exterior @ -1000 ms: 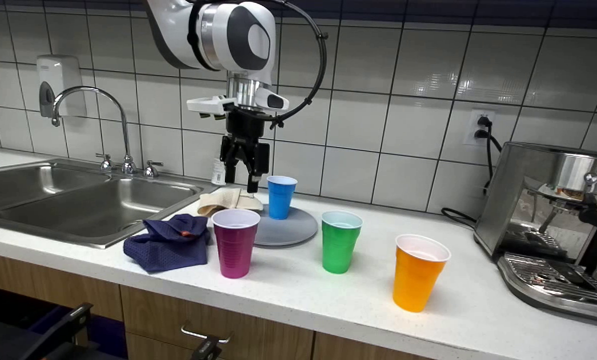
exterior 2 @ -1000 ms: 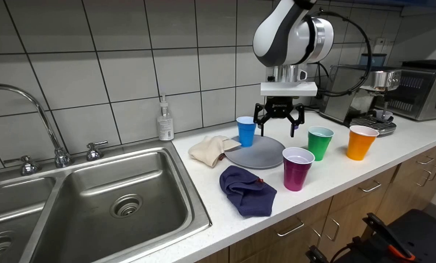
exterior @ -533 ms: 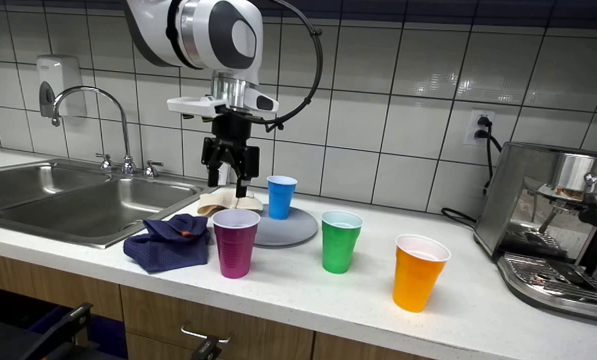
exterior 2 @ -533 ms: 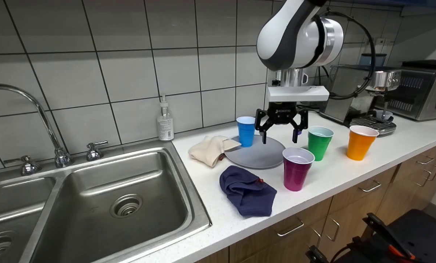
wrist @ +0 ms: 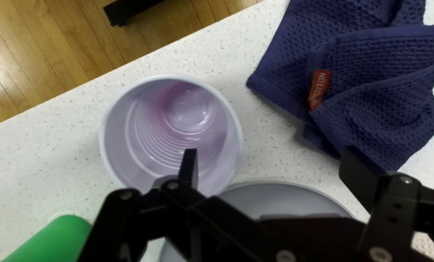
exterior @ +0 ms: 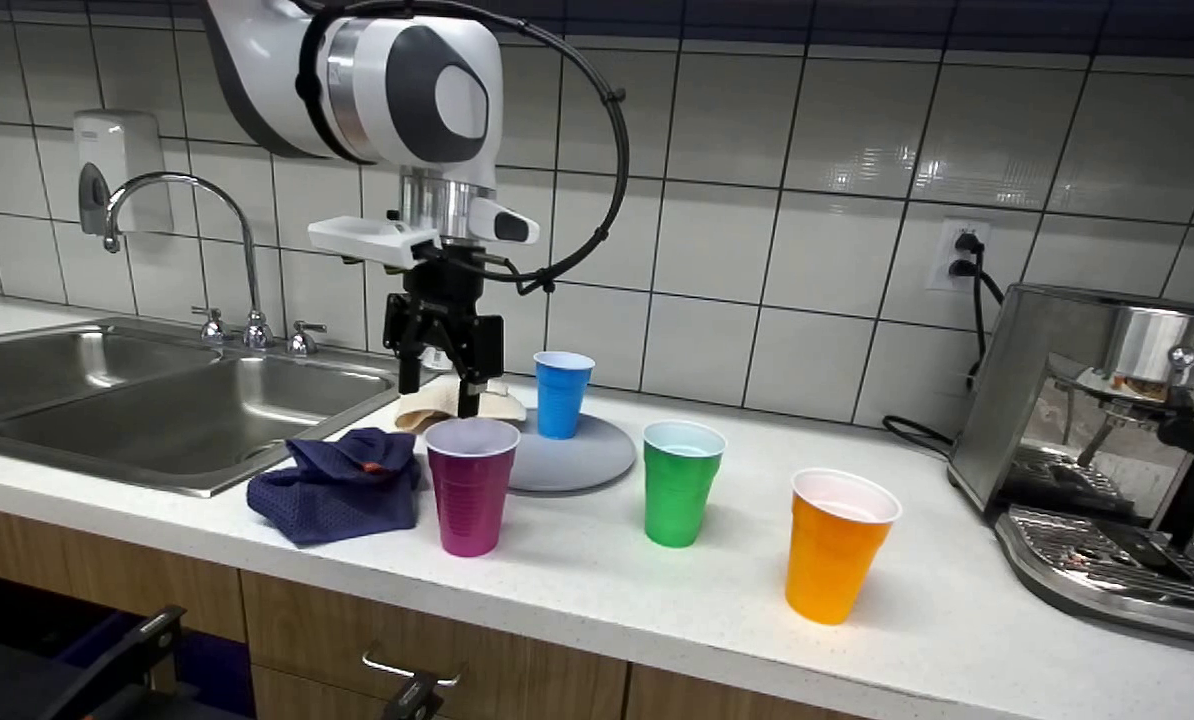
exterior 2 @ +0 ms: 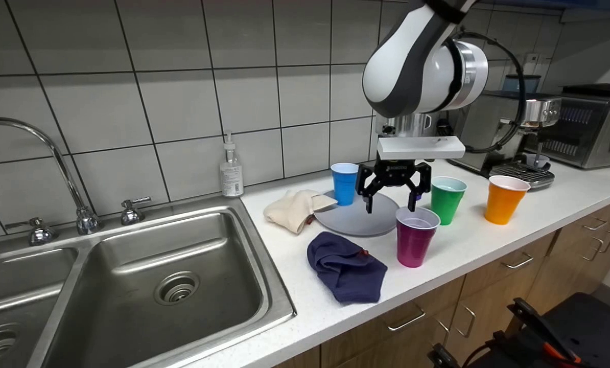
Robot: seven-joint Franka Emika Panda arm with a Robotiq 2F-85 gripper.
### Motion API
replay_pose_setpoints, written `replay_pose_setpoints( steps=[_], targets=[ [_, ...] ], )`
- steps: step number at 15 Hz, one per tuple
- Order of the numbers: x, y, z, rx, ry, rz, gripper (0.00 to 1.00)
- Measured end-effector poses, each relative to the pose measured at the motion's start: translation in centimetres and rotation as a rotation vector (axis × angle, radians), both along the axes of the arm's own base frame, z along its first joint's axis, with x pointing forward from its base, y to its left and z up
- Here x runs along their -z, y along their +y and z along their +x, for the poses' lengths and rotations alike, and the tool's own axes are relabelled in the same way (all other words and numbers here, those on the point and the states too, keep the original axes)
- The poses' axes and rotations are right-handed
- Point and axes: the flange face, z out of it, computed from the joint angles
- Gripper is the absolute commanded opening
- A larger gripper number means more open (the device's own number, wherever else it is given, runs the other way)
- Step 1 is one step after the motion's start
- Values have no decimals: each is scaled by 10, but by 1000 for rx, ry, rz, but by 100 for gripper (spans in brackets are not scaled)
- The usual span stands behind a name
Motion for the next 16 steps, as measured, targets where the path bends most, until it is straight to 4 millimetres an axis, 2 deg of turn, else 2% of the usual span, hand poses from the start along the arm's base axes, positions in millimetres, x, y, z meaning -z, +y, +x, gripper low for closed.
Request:
replay_pose_setpoints(
  steps=[15, 16],
  targets=[
    [19, 5, -11, -17, -30, -6, 100],
    [20, 5, -11, -17, -32, -6, 92]
  ],
)
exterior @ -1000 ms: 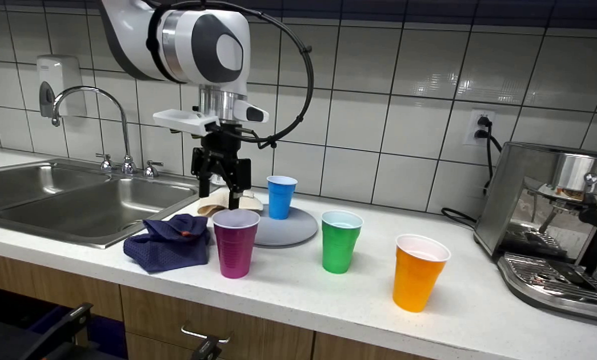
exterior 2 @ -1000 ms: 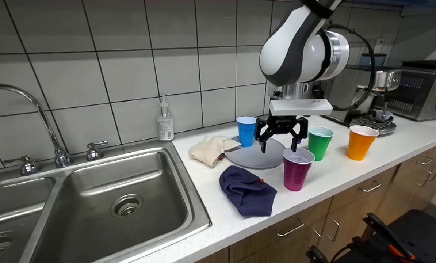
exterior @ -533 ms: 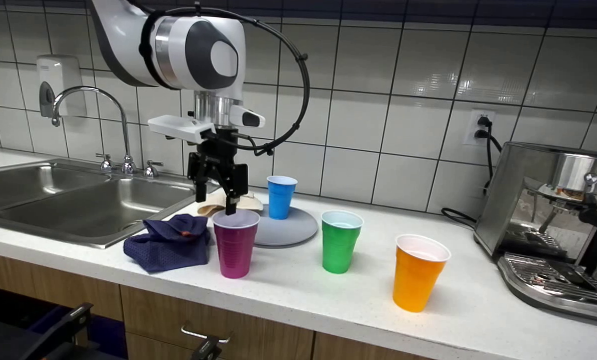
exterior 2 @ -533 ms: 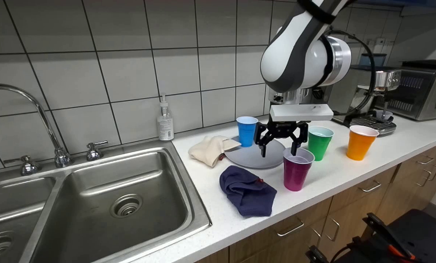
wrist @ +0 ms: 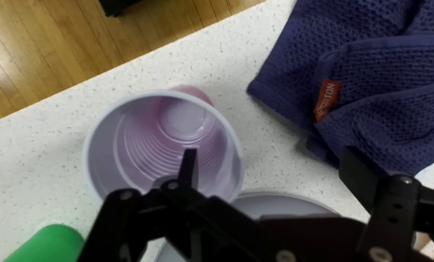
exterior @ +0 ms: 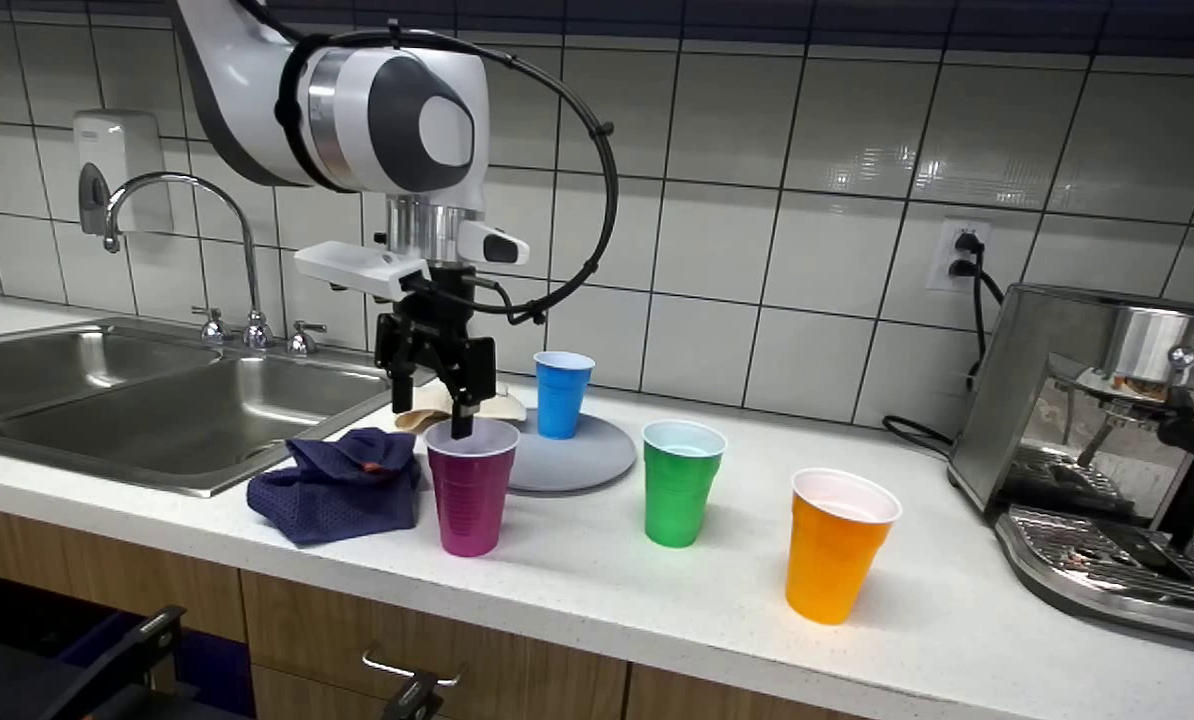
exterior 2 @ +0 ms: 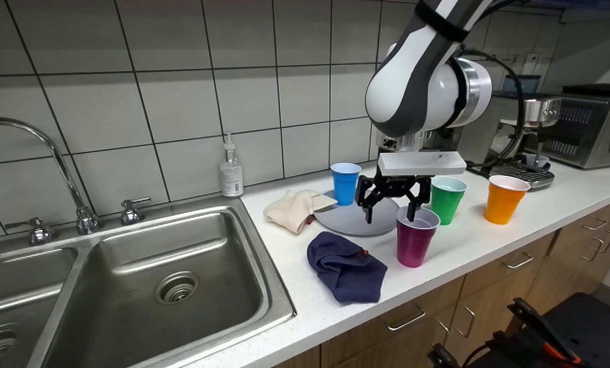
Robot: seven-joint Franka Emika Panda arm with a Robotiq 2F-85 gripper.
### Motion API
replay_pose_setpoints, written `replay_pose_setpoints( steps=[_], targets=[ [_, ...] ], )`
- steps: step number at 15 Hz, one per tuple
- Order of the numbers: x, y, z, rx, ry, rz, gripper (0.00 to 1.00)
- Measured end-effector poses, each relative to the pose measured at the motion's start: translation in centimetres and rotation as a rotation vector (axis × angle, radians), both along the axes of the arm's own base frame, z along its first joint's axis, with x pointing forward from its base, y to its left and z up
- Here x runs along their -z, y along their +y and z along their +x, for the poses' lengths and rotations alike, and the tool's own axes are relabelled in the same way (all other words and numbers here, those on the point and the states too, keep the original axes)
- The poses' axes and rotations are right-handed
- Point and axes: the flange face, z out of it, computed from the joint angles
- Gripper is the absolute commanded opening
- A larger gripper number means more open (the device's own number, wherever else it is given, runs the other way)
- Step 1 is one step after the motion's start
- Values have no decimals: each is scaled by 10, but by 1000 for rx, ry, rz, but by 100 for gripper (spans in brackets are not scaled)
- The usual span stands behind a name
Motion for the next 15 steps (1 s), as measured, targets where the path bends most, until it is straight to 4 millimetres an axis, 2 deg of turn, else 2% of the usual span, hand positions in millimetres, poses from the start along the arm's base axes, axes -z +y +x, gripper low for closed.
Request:
replay_pose_setpoints(
  steps=[1, 6, 10, 11, 15],
  targets=[
    [1, 0, 0, 0, 0, 0, 74],
    [3, 0, 0, -2, -2, -1, 33],
    [4, 0, 0, -3, -4, -1, 5],
    [5, 0, 0, -3, -5, -1, 0],
    [2, -1, 1, -2, -13, -2, 2]
  ],
)
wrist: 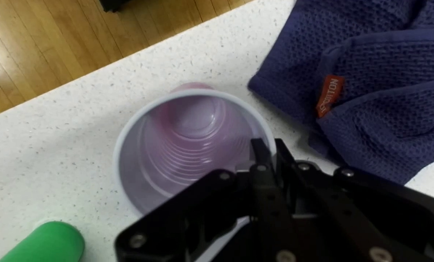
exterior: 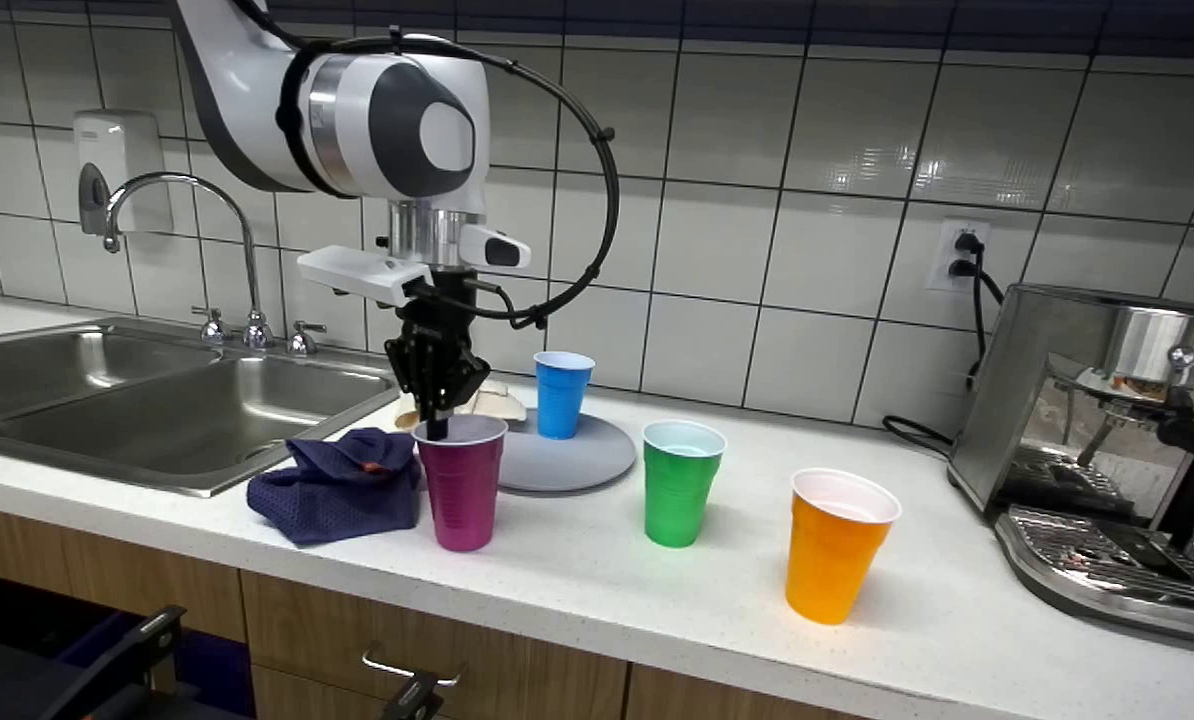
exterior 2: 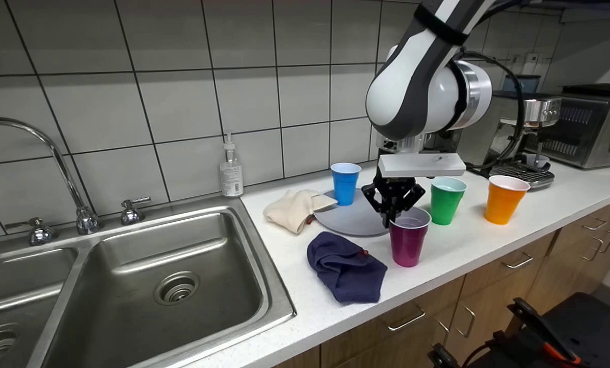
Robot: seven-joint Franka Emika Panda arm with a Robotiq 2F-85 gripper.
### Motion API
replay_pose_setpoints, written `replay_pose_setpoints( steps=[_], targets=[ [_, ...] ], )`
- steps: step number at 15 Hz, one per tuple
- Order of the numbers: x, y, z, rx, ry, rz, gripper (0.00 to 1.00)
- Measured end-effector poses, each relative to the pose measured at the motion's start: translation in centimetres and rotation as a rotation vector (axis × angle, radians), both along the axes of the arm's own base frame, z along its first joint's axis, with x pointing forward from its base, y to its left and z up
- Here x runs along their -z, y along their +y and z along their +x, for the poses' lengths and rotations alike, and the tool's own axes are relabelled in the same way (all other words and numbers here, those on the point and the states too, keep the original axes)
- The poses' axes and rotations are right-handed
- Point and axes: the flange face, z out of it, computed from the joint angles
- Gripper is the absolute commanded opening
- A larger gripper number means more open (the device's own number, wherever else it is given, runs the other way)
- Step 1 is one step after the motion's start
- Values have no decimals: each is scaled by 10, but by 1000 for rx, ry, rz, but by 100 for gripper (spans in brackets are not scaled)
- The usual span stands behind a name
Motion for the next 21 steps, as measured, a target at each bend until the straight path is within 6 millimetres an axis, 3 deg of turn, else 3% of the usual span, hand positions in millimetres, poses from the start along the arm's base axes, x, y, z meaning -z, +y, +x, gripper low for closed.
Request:
replay_pose_setpoints(
  steps=[10, 21],
  targets=[
    [-16, 0, 7, -8, -38, 1, 1],
    [-50, 11, 45, -30, -130, 2, 1]
  ],
)
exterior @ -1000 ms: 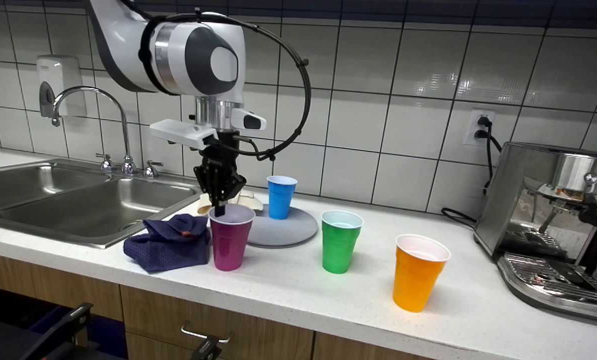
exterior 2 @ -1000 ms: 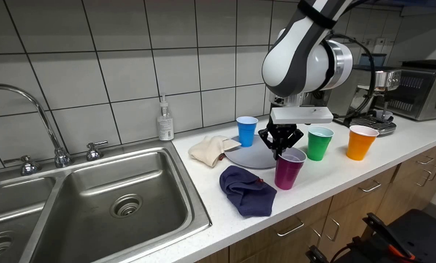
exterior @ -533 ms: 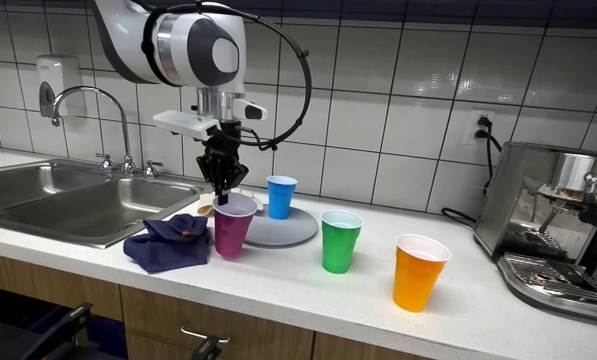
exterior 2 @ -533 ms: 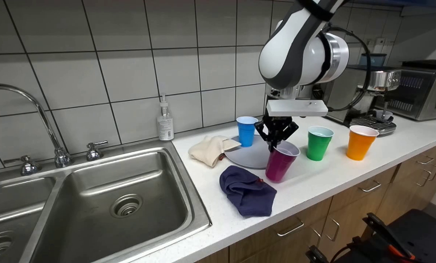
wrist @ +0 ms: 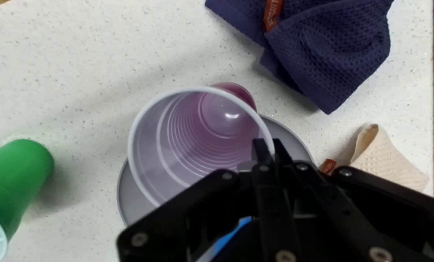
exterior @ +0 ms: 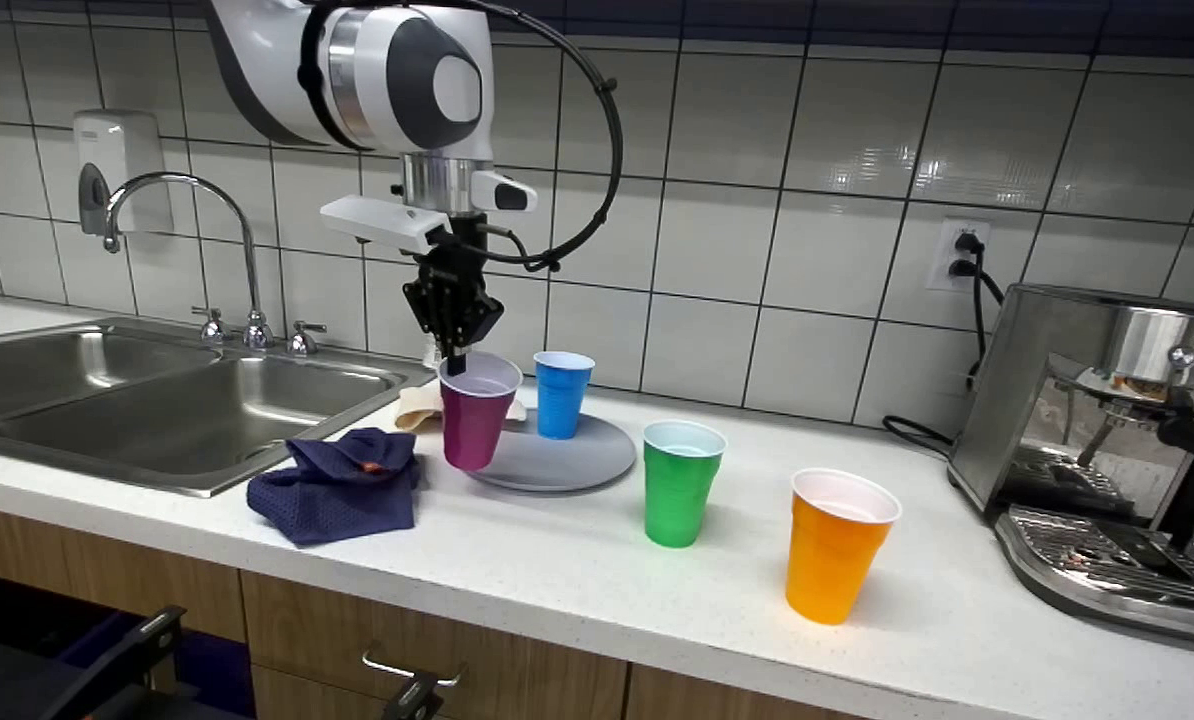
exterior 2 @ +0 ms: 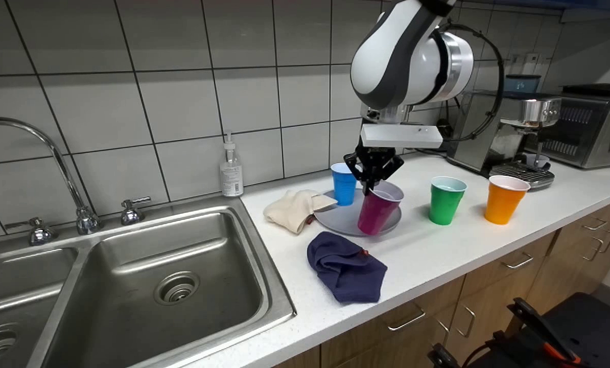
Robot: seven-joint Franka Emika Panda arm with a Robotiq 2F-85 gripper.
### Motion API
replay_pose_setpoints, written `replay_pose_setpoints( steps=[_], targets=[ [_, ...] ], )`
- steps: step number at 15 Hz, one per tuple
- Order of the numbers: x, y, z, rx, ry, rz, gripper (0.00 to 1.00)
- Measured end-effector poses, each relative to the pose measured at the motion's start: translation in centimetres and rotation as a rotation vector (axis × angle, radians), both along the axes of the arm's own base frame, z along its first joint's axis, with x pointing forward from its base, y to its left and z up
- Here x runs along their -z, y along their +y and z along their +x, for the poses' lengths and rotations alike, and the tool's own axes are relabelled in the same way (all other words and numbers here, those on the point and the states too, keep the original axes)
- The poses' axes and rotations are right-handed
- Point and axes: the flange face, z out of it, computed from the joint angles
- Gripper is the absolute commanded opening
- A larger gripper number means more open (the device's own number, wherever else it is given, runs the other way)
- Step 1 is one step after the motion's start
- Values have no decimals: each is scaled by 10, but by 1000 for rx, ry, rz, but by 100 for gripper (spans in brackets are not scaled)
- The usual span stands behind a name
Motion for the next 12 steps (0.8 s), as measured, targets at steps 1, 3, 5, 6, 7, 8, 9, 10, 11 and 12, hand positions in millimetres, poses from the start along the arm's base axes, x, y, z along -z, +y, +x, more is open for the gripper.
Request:
replay_pose_setpoints(
  steps=[1, 3, 5, 6, 7, 8, 9, 10, 11, 12],
  targets=[
    [-2, 1, 3, -2, -5, 0, 1],
    [-3, 4, 10, -9, -12, -1, 1],
    [-2, 8, 17, -19, -14, -6, 1],
    [-1, 10, 21, -24, -15, -11, 1],
    [0, 12, 25, -28, -16, -16, 1],
    [1, 15, 29, -33, -18, -22, 1],
    [2, 17, 33, -38, -19, -28, 1],
    [3, 20, 37, -42, -21, -36, 1],
    [4, 23, 41, -46, -23, -43, 1],
    [5, 25, 45, -49, -25, -51, 1]
  ],
)
